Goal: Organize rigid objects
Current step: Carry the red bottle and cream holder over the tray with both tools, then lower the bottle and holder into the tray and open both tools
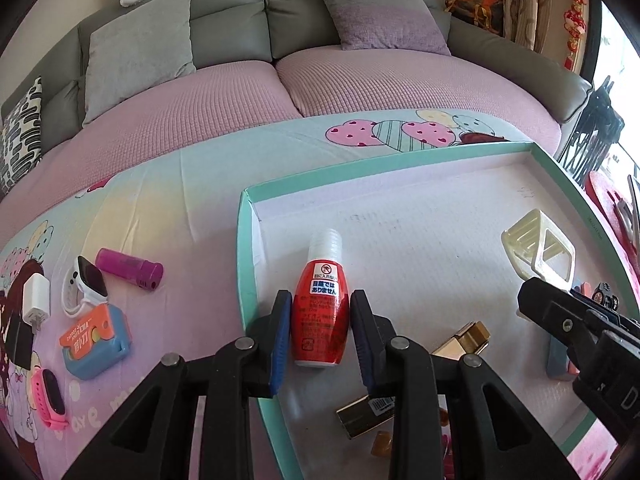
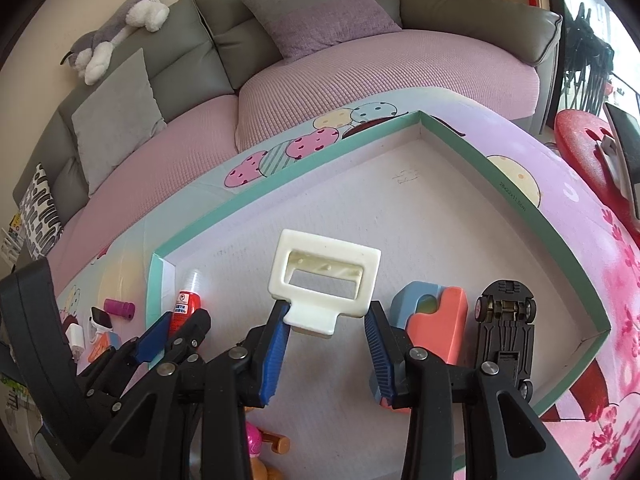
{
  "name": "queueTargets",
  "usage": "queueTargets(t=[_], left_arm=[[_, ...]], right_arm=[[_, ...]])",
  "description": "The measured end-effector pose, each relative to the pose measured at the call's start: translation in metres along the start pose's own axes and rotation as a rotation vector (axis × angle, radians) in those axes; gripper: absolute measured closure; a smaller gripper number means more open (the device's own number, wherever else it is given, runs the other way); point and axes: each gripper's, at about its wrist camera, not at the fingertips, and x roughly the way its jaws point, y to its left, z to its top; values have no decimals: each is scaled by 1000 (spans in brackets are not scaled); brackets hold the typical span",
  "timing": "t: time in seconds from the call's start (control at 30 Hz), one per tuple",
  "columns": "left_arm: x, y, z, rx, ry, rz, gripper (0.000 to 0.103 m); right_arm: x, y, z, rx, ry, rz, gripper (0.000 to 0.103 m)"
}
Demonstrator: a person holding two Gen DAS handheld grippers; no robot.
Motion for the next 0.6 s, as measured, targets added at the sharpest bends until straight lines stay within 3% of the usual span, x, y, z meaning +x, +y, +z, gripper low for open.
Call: queueTargets(t=[0.6], left_arm=[[-2,6,-6,-48,5,-10,71]], right_arm=[[3,3,1,-23,25,-23,57]])
